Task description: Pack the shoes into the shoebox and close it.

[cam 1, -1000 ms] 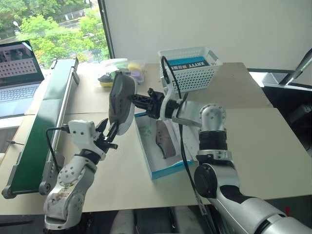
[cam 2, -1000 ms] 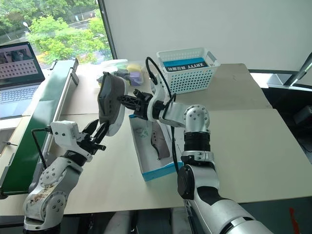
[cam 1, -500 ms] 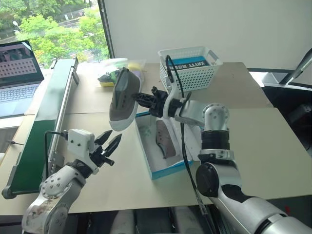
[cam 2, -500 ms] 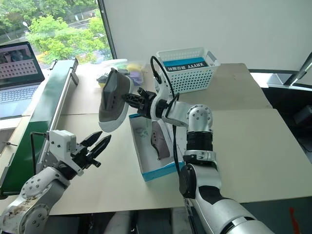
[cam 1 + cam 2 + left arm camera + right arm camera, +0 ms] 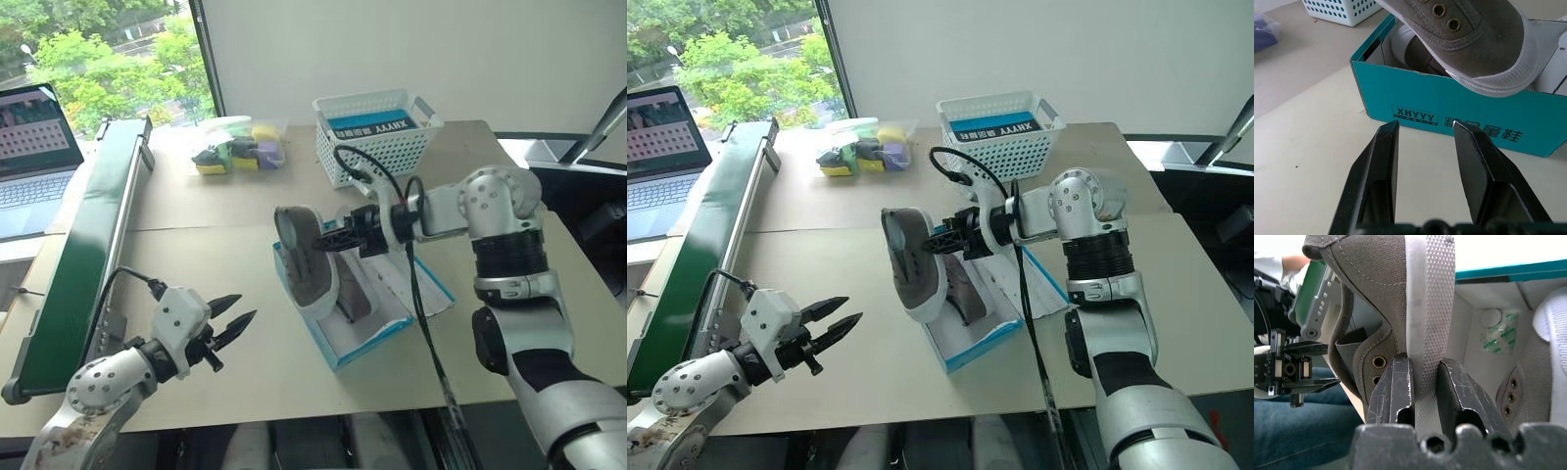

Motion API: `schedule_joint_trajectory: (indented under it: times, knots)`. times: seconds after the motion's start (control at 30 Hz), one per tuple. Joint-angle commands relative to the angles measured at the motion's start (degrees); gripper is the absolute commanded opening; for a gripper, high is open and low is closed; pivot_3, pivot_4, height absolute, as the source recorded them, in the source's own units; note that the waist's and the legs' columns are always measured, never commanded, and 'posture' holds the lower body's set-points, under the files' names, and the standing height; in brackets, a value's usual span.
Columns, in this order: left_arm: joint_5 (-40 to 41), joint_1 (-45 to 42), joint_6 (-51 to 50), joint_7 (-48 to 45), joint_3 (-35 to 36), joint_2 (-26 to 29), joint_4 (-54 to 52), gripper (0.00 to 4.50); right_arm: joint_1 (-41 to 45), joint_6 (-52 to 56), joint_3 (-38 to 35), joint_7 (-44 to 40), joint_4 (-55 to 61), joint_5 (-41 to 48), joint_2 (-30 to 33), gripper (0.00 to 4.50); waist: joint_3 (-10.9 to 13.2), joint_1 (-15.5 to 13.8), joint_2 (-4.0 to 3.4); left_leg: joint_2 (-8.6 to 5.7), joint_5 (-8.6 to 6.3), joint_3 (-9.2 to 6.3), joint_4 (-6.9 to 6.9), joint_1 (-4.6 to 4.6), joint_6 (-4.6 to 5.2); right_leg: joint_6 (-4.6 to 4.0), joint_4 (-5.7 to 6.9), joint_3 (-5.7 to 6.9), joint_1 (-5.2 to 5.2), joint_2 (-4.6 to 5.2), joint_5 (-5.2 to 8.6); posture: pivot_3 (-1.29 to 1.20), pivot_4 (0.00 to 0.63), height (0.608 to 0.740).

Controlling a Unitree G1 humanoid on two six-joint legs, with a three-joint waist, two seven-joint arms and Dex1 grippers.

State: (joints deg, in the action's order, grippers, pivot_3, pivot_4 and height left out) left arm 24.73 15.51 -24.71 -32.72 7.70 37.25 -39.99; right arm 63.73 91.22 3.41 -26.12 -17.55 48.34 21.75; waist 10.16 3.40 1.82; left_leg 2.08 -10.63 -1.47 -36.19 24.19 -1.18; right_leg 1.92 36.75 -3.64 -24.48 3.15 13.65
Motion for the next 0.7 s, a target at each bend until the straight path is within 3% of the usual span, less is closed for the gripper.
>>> schedule_joint_trajectory:
  times: [0.03, 0.27, 0.43, 0.7]
  knots:
    - [-0.65, -0.47, 1.16, -0.03, -0.92, -0.88, -1.39, 1.86, 8.44, -0.15, -3.12, -2.53, -6.95, -1.88, -0.28, 0.40, 0.01, 0.02, 0.00, 0.00, 0.00, 0.01, 0.00, 0.00, 0.00, 0.00, 0.02, -0.01, -0.02, 0.00, -0.01, 0.00, 0.150, 0.731]
    - [-1.46, 0.26, 1.53, 0.00, -1.05, -1.88, -1.45, 1.86, 17.79, -1.69, -5.45, -6.80, -17.04, -4.41, -0.40, 0.40, 0.06, 0.15, -0.03, 0.00, -0.01, 0.03, 0.07, 0.02, 0.01, -0.01, 0.01, -0.03, -0.10, -0.02, -0.01, 0.00, 0.150, 0.731]
    - [-1.88, 1.17, 2.10, -0.36, -0.30, -1.89, -2.63, 1.86, 13.44, -0.56, 3.45, -11.13, -8.58, -5.91, 2.26, 0.40, 0.06, 0.06, -0.01, 0.00, -0.01, 0.03, 0.09, 0.04, 0.02, 0.00, 0.00, -0.03, -0.10, 0.00, -0.01, 0.00, 0.150, 0.731]
    - [-1.78, 1.46, 2.00, -0.63, 0.60, -1.57, -3.99, 1.86, 7.40, -3.22, 11.37, -15.98, -2.78, -8.73, 6.07, 0.40, 0.07, 0.09, -0.02, -0.01, -0.01, 0.03, 0.02, 0.04, 0.01, 0.00, 0.08, -0.03, -0.12, 0.00, -0.01, 0.00, 0.150, 0.731]
